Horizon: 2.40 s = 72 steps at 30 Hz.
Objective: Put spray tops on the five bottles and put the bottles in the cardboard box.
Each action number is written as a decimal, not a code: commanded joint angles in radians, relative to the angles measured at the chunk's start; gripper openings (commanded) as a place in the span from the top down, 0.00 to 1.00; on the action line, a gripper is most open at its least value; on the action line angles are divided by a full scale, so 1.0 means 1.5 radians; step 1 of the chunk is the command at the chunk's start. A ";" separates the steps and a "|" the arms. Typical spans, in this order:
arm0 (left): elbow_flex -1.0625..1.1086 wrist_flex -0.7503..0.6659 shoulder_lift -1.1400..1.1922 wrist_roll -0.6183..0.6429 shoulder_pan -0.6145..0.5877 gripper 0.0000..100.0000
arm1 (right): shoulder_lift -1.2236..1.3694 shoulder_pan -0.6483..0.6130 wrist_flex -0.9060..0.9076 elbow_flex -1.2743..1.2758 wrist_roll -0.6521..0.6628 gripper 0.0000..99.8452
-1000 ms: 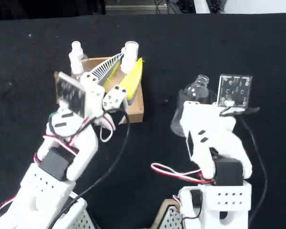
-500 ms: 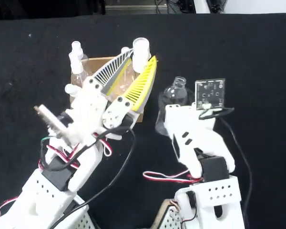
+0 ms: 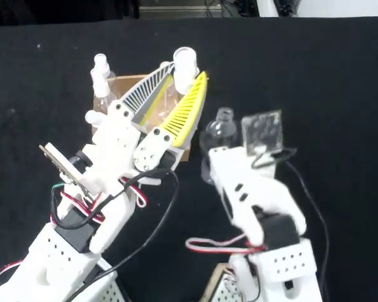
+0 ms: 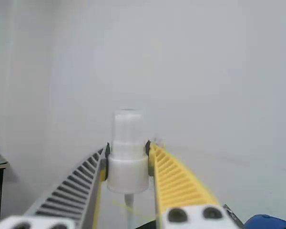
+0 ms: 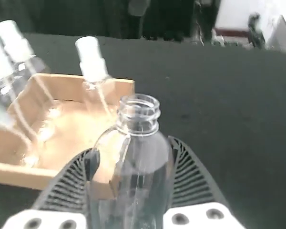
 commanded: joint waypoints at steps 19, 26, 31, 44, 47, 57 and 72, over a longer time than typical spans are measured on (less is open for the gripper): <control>-0.036 -0.010 -0.015 0.001 0.010 0.97 | -0.288 -0.164 -0.104 0.222 0.118 0.99; -0.021 -0.009 -0.015 -0.003 0.004 0.97 | -0.289 -0.109 -0.106 0.207 0.117 0.99; -0.012 -0.009 -0.015 -0.003 0.005 0.97 | -0.289 -0.094 -0.105 0.202 0.117 0.99; 0.022 -0.009 -0.006 -0.003 -0.009 0.97 | -0.289 -0.095 -0.104 0.200 0.117 0.99; 0.024 -0.009 -0.005 -0.003 -0.024 0.97 | -0.289 -0.095 -0.104 0.200 0.117 0.99; 0.025 -0.010 0.095 -0.002 -0.018 0.97 | -0.289 -0.095 -0.104 0.200 0.117 0.99; 0.005 0.194 0.043 0.034 -0.006 0.97 | -0.290 -0.092 -0.105 0.200 0.117 0.99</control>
